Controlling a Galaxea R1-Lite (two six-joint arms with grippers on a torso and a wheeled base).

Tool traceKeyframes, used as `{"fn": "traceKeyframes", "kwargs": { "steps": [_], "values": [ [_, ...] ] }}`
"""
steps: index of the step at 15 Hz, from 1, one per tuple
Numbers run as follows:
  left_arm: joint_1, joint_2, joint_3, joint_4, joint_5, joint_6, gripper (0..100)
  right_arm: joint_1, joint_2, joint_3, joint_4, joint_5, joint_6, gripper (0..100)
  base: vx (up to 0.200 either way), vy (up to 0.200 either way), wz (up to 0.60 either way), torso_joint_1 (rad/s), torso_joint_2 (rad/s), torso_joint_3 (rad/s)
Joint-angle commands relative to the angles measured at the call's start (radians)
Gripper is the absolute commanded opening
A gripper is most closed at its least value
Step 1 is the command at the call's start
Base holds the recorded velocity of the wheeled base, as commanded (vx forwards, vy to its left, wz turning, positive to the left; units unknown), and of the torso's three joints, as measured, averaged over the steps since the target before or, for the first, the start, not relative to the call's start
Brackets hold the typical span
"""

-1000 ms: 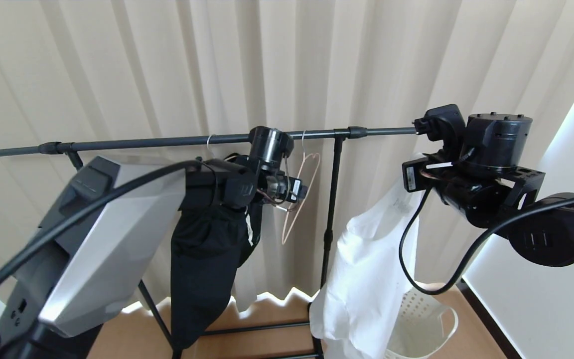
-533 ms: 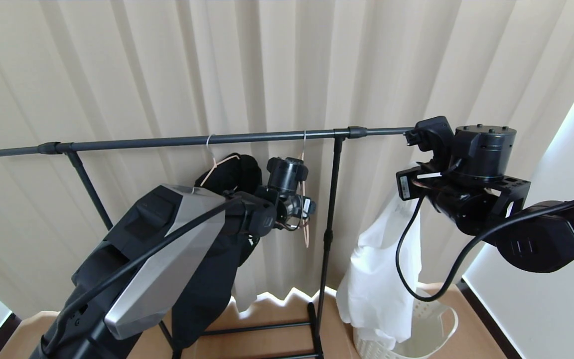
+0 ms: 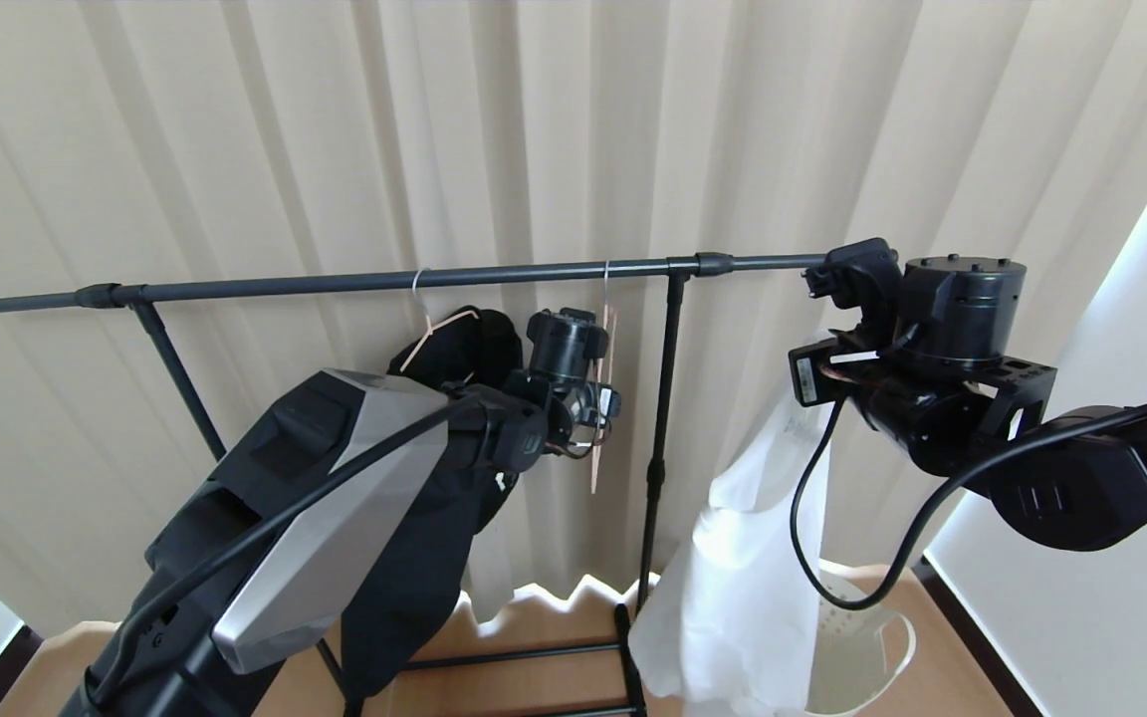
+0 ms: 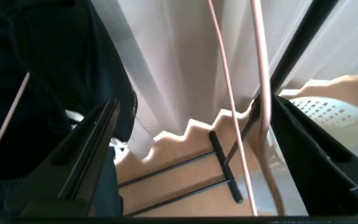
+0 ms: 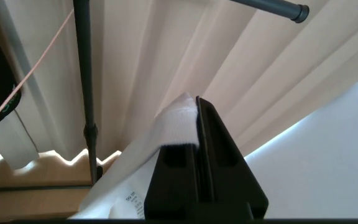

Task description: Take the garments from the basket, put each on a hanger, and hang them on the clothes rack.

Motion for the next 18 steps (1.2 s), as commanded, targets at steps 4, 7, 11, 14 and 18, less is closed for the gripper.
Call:
{"fn": "traceKeyframes", "kwargs": {
  "steps": [4,7,11,14,18],
  "values": [
    [-0.002,0.027,0.0,-0.026,-0.027,-0.001,100,0.001,0.008,0.003,-0.001,0.0,0.001,0,0.0,0.0,0.0,0.0,0.0,0.0],
    [-0.003,0.047,0.0,-0.038,-0.042,0.001,100,0.002,0.011,0.003,-0.001,0.0,0.001,0,0.0,0.0,0.0,0.0,0.0,0.0],
    [0.0,0.041,0.0,-0.044,-0.041,0.001,0,0.002,0.011,0.006,-0.002,0.002,0.0,0,0.0,0.0,0.0,0.0,0.0,0.0],
    [-0.002,0.041,0.0,-0.055,-0.041,0.001,0,0.002,0.009,0.007,-0.002,0.002,0.001,0,0.0,0.0,0.0,0.0,0.0,0.0],
    [-0.005,0.025,0.0,-0.055,-0.033,0.001,0,0.002,0.011,0.012,-0.039,0.002,-0.002,0,0.0,0.0,0.0,0.0,0.0,0.0]
  ]
}}
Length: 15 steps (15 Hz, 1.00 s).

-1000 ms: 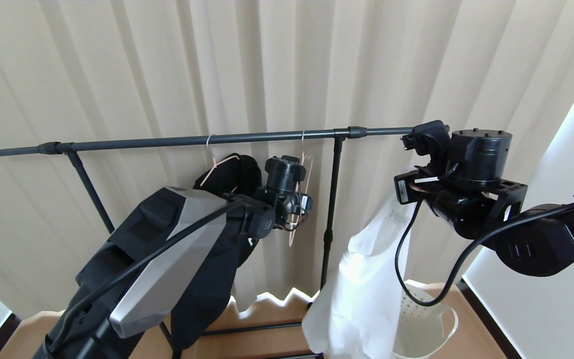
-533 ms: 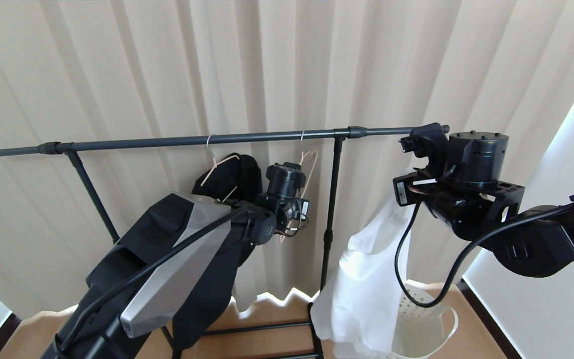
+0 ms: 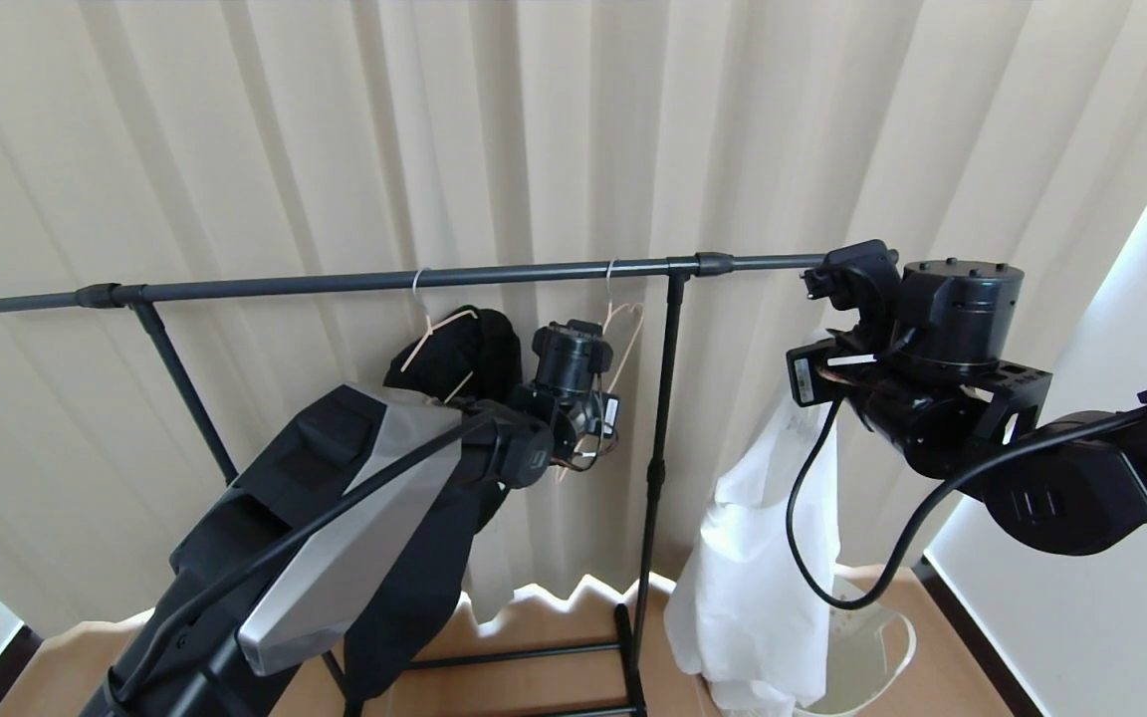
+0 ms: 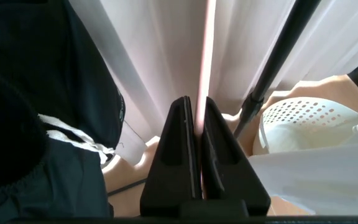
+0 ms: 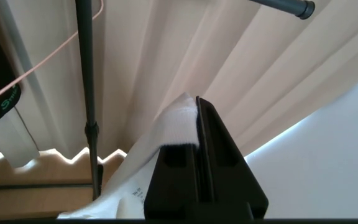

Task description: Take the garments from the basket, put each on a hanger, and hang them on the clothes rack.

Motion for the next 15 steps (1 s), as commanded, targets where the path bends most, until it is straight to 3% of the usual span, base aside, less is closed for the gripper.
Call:
{"fn": "traceKeyframes", "kwargs": {
  "steps": [1,5,8,12,13,14,15],
  "values": [
    [0.0,-0.02,0.0,0.0,0.002,-0.002,0,-0.001,-0.001,0.003,-0.004,0.0,-0.008,0,0.0,0.0,0.0,0.0,0.0,0.0],
    [-0.003,-0.082,0.006,0.001,0.015,-0.006,0,-0.001,0.001,-0.005,-0.004,0.0,-0.012,0,0.0,0.0,0.0,0.0,0.0,0.0],
    [-0.022,-0.2,0.178,-0.002,0.021,-0.014,0,-0.001,0.003,-0.004,-0.004,0.0,-0.012,0,0.0,0.0,0.0,0.0,0.0,0.0],
    [-0.042,-0.438,0.606,-0.193,0.019,-0.01,0,-0.001,-0.004,0.0,-0.004,0.0,-0.012,0,0.0,0.0,0.0,0.0,0.0,0.0],
    [-0.042,-0.438,0.606,-0.193,0.019,-0.01,0,-0.001,-0.004,0.0,-0.004,0.0,-0.012,0,0.0,0.0,0.0,0.0,0.0,0.0],
    [-0.059,-0.551,0.808,-0.289,0.018,-0.008,0,-0.001,-0.007,0.001,-0.004,0.0,-0.012,0,0.0,0.0,0.0,0.0,0.0,0.0],
    [-0.062,-0.623,0.937,-0.342,0.018,-0.006,0,-0.001,-0.008,0.003,-0.004,-0.001,-0.011,0,0.0,0.0,0.0,0.0,0.0,0.0]
  ]
}}
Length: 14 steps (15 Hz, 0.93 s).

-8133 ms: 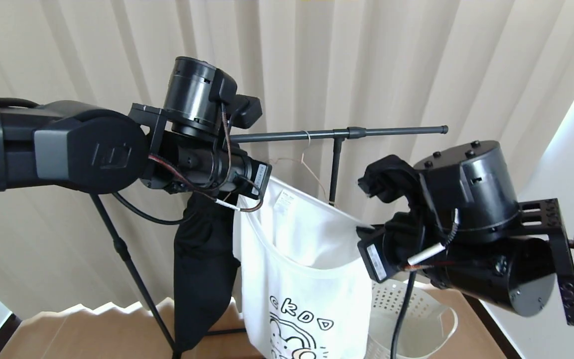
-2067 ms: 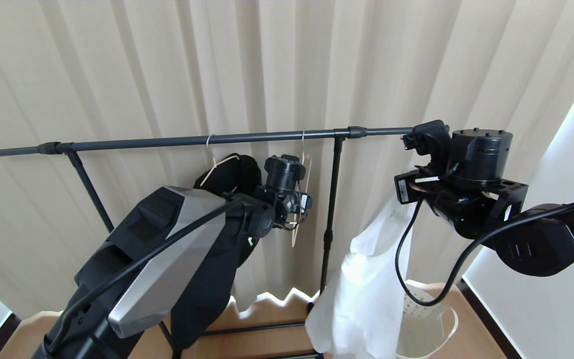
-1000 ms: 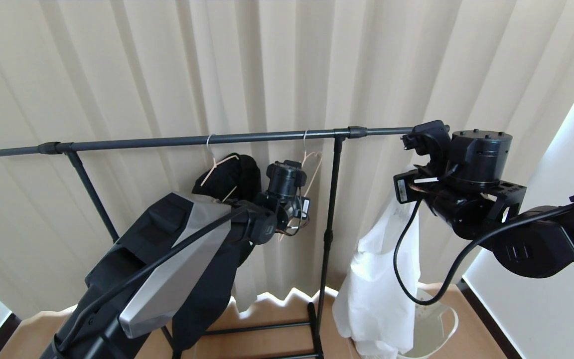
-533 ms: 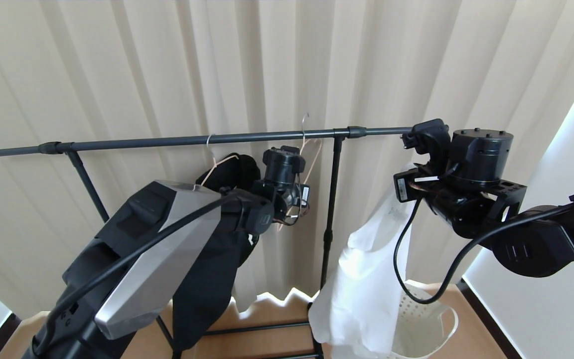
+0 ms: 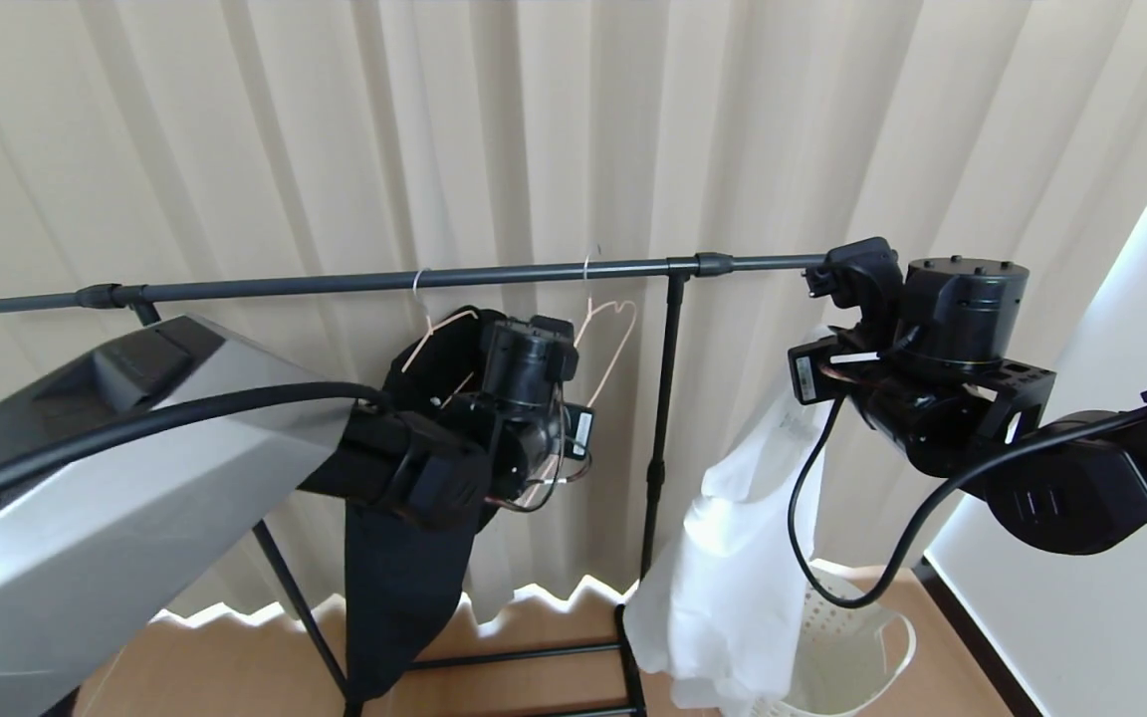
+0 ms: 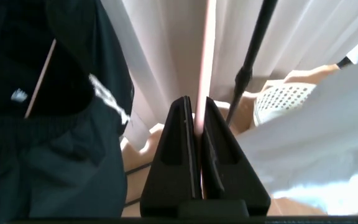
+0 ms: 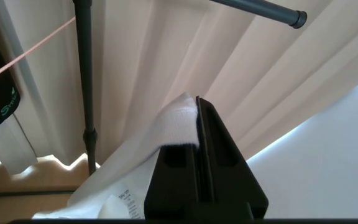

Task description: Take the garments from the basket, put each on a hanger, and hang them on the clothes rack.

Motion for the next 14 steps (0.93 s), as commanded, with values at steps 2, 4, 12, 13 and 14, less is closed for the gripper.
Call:
{"fn": "traceKeyframes", "kwargs": {
  "steps": [2,4,12,13,14],
  "values": [
    [-0.036,-0.312,0.495,-0.225,-0.007,0.003,0,0.002,-0.007,0.012,-0.002,-0.009,0.001,0,0.0,0.0,0.0,0.0,0.0,0.0],
    [-0.043,-0.342,0.643,-0.377,-0.009,0.005,0,0.002,-0.021,0.028,-0.002,-0.018,0.001,0,0.0,0.0,0.0,0.0,0.0,0.0],
    [-0.075,-0.337,0.949,-0.807,-0.078,0.147,0,0.001,-0.014,0.038,-0.002,-0.044,0.002,0,0.0,0.0,0.0,0.0,0.0,0.0],
    [-0.084,-0.337,0.963,-0.825,-0.078,0.149,0,0.001,-0.011,0.037,-0.002,-0.044,0.001,0,0.0,0.0,0.0,0.0,0.0,0.0],
    [-0.101,-0.331,0.979,-0.851,-0.081,0.155,0,0.001,-0.007,0.034,-0.002,-0.044,-0.001,0,0.0,0.0,0.0,0.0,0.0,0.0]
  ]
}}
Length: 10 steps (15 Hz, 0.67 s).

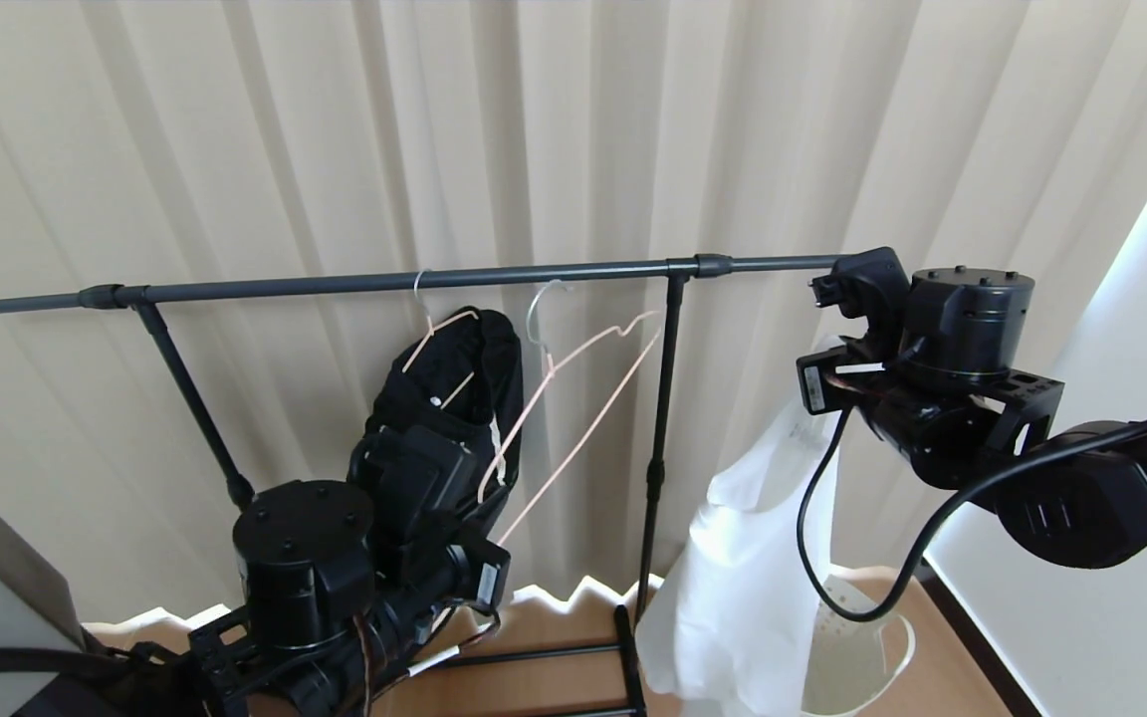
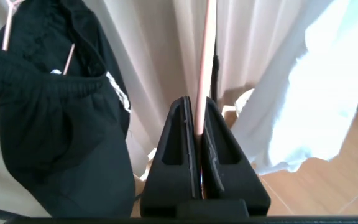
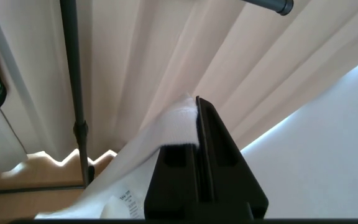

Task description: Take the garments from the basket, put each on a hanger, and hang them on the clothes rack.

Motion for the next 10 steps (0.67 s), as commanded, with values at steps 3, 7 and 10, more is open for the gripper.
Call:
{"fn": "traceKeyframes", "kwargs": {
  "steps": [3,7,10],
  "values": [
    [-0.026,0.028,0.043,-0.034,-0.005,-0.006,0,-0.004,0.033,-0.052,0.0,0.0,-0.001,0,0.0,0.0,0.0,0.0,0.0,0.0],
    [-0.063,0.042,0.089,-0.144,-0.047,-0.011,0,-0.007,0.054,-0.081,0.001,-0.002,-0.002,0,0.0,0.0,0.0,0.0,0.0,0.0],
    [-0.116,0.061,0.106,-0.162,-0.053,-0.04,0,-0.007,0.096,-0.113,0.0,-0.031,-0.001,0,0.0,0.0,0.0,0.0,0.0,0.0]
  ]
}}
